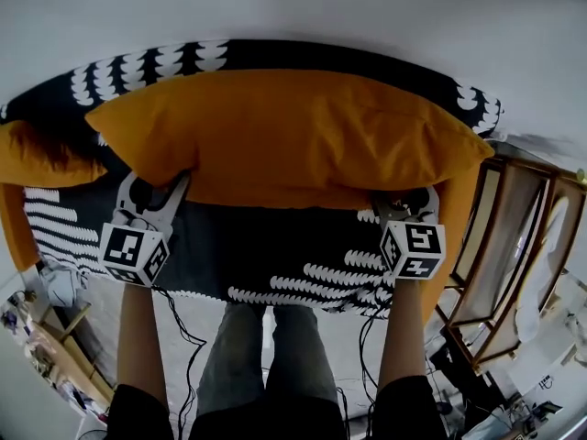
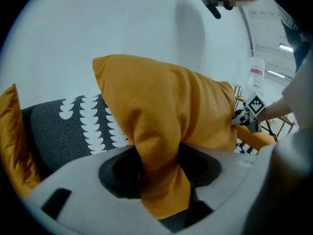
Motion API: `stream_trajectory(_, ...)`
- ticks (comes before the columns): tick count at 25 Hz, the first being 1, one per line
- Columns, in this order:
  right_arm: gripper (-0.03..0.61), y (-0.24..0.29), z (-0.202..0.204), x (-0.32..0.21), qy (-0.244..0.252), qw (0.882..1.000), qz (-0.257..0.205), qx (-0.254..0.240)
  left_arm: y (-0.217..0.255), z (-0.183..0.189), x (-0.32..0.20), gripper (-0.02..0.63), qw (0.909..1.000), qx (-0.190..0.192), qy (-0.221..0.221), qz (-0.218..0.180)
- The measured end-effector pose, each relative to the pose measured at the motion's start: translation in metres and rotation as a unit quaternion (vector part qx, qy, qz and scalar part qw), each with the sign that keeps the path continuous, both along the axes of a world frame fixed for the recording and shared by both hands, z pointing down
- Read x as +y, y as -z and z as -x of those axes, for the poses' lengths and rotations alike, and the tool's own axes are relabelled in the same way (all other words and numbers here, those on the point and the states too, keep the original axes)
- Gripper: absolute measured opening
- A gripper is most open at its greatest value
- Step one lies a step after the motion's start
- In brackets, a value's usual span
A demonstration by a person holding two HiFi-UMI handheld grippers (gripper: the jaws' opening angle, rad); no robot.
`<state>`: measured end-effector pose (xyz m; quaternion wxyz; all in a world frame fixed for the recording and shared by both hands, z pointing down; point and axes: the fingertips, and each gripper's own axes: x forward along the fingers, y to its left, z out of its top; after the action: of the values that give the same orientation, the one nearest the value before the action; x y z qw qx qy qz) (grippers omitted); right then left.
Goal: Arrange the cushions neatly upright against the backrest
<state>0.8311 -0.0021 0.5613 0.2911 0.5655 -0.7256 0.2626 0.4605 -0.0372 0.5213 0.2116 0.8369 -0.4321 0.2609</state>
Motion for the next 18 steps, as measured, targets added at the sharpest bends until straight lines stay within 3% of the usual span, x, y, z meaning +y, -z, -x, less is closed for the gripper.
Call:
stream_trajectory(8,0.406,0.006,-0.043,0.027,0.001,1.000,-0.006,0.014,-0.002,-0.020,0.010,0.324,0.9994,-0.007,0.035,0.001)
stream_trajectory(13,0.408,0.040,-0.045,0.048,-0.013,0.999,-0.033,0.011,0.022,-0.012,0.028,0.327,0.9990,-0.010,0.042,-0.013)
stream_trajectory(18,0.367,0.093,-0.041,0.080,-0.033,0.998,-0.055,-0.002,0.071,-0.019,0.048,0.327,0.9988,-0.003,0.033,-0.036)
